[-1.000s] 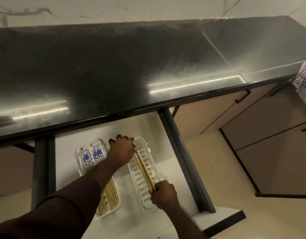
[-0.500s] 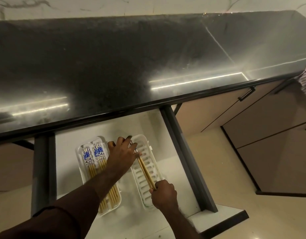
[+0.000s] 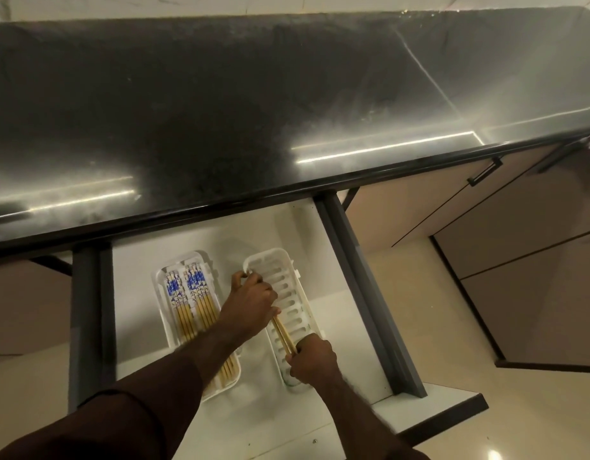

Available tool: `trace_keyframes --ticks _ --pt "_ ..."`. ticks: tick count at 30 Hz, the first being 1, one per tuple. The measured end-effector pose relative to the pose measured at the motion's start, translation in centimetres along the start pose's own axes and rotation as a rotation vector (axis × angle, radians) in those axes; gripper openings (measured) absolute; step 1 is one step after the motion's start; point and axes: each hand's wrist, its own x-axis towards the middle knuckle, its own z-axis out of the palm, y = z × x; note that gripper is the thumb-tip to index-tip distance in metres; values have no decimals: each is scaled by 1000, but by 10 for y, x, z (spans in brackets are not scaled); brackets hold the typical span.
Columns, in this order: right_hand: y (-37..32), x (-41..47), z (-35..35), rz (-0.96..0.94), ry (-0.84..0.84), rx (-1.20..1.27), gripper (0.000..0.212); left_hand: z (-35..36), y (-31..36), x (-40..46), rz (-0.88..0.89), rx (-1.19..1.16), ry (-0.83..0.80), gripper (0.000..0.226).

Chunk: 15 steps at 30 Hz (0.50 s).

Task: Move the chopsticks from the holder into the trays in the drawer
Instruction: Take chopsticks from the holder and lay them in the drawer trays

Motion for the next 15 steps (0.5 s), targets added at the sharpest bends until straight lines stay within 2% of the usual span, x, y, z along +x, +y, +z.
trace_keyframes --ticks 6,15 --pt "-6 3 10 -14 -20 -64 32 0 0 8 0 39 -58 28" --pt "-3 -1 19 -96 121 -152 27 6 -4 11 63 87 -75 25"
